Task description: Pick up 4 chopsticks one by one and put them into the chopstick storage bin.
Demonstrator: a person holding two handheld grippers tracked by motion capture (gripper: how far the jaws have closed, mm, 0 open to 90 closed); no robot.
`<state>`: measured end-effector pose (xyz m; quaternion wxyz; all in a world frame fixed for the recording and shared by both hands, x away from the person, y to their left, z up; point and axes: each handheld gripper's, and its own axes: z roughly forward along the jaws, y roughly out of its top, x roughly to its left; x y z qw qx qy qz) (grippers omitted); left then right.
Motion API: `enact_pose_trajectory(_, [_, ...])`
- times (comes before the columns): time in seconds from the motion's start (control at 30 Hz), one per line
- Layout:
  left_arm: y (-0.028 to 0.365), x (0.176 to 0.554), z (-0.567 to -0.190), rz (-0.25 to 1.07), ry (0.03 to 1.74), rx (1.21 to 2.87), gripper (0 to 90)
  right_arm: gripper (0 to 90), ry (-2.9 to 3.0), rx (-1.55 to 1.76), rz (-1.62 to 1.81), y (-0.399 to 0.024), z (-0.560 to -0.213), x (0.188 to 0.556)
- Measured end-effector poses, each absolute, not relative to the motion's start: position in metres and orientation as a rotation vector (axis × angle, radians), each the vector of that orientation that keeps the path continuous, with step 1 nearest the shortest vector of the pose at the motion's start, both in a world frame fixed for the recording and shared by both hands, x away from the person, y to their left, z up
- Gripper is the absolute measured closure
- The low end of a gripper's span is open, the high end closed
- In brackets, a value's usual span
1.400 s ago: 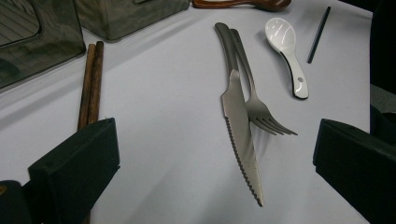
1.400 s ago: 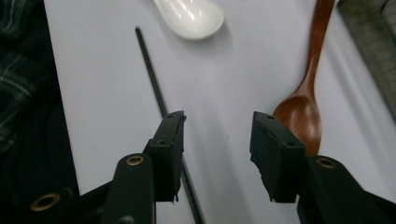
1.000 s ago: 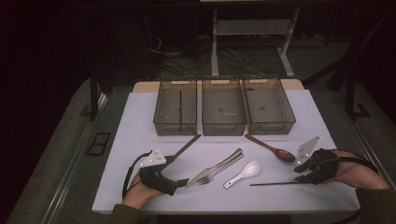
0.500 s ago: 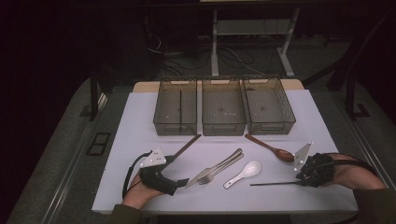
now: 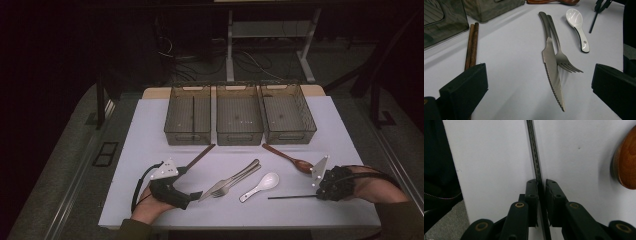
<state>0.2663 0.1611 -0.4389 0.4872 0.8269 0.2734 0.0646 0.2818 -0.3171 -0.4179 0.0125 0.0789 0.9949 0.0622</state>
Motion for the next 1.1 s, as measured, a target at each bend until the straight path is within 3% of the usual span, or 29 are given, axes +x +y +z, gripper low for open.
enact_pose_trajectory(0.7, [0.161,0.266,-0.439,0.155,0.664,2.012,0.0,85.2,3.139,0.178,0.196,-0.316,-0.417,0.28])
enact_pose_trajectory(1.1, [0.161,0.267,-0.439,0.156,0.664,2.012,0.0,85.2,3.079,0.259,0.467,-0.324,-0.396,0.281])
